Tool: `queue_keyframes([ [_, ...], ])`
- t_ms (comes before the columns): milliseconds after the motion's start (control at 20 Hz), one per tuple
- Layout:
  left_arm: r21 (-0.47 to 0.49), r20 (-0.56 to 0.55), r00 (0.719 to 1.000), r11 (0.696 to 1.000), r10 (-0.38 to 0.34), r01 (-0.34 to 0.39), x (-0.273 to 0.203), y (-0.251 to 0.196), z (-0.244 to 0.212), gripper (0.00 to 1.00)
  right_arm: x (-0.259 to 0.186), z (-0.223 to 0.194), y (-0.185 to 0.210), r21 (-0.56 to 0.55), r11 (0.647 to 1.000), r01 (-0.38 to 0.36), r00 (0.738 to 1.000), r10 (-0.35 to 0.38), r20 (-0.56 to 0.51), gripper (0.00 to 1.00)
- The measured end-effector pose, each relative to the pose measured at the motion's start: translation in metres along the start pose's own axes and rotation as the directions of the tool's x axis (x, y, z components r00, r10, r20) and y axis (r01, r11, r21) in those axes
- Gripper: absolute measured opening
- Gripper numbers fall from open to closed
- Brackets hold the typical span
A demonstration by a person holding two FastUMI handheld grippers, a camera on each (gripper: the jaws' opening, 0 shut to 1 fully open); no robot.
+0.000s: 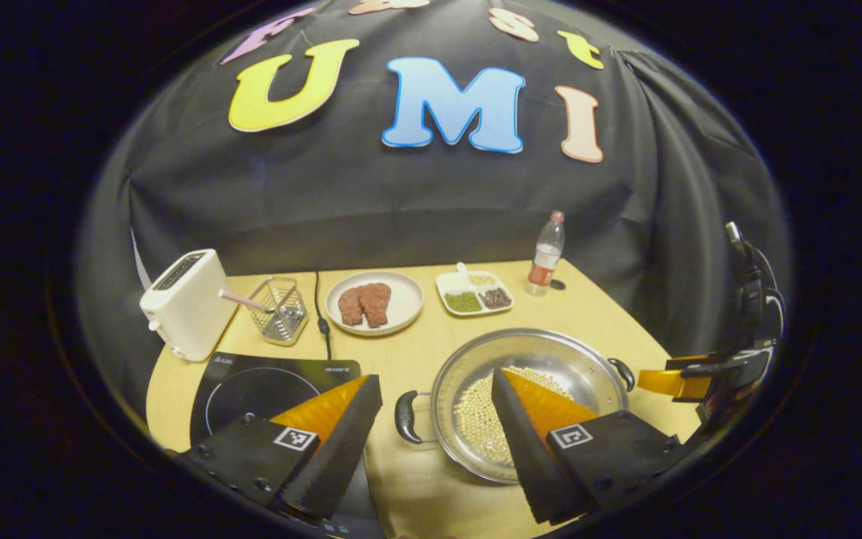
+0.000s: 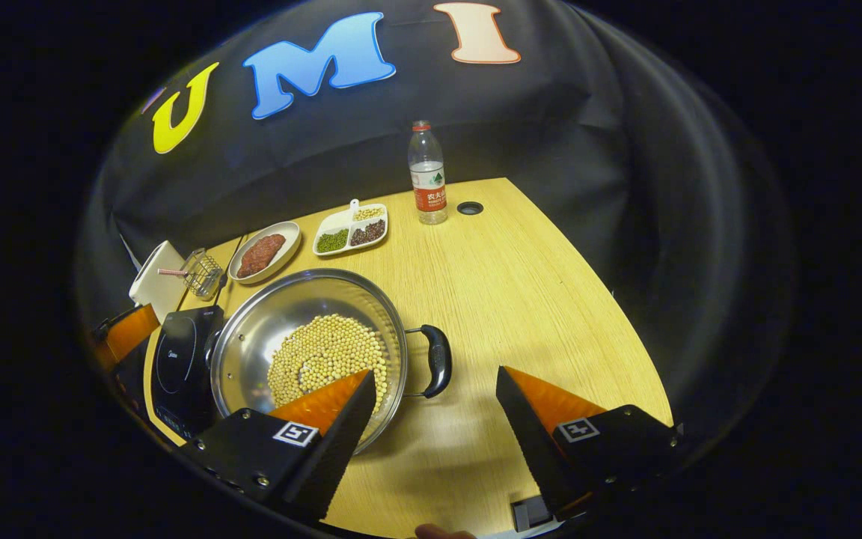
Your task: First push the handle of the pot to place it horizontally, then grasp the pot with both hands and set it on the induction cooktop.
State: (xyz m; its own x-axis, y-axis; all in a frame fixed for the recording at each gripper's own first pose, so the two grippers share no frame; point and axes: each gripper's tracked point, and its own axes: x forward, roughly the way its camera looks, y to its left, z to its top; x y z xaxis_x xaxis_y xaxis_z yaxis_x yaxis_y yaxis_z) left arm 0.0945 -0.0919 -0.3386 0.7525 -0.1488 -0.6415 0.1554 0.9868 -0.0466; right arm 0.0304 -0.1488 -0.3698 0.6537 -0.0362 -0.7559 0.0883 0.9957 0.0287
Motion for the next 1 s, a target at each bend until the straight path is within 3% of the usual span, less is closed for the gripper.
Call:
queue_keyframes([
  [100,0.007,-0.066,0.998,1.000,0.003,-0.002,0.019,0.002,-0.024,0.98,0.006,0.002,0.000,-0.001,1.000,0.006,1.000,-0.006,-0.002,1.00],
  [150,0.007,-0.098,0.995,1.000,0.003,-0.002,0.030,0.004,-0.035,0.98,0.011,0.002,0.002,-0.004,1.000,0.009,1.000,-0.009,-0.001,0.94],
  [200,0.006,-0.132,0.991,1.000,0.001,-0.001,0.038,0.006,-0.046,0.98,0.015,0.002,0.001,-0.011,1.000,0.016,1.000,-0.016,-0.007,1.00],
  [300,0.012,-0.175,0.985,1.000,0.009,-0.007,0.051,0.011,-0.058,0.96,0.022,0.002,-0.001,-0.017,1.000,0.022,1.000,-0.022,-0.011,0.94],
  [400,0.019,-0.200,0.980,1.000,0.015,-0.011,0.057,0.014,-0.063,0.98,0.029,0.003,-0.002,-0.022,0.999,0.033,0.999,-0.034,-0.021,1.00],
  [1000,0.042,-0.240,0.970,0.999,0.034,-0.024,0.094,0.016,-0.082,0.98,0.082,-0.017,0.005,-0.019,0.998,0.062,0.990,-0.063,-0.124,1.00],
])
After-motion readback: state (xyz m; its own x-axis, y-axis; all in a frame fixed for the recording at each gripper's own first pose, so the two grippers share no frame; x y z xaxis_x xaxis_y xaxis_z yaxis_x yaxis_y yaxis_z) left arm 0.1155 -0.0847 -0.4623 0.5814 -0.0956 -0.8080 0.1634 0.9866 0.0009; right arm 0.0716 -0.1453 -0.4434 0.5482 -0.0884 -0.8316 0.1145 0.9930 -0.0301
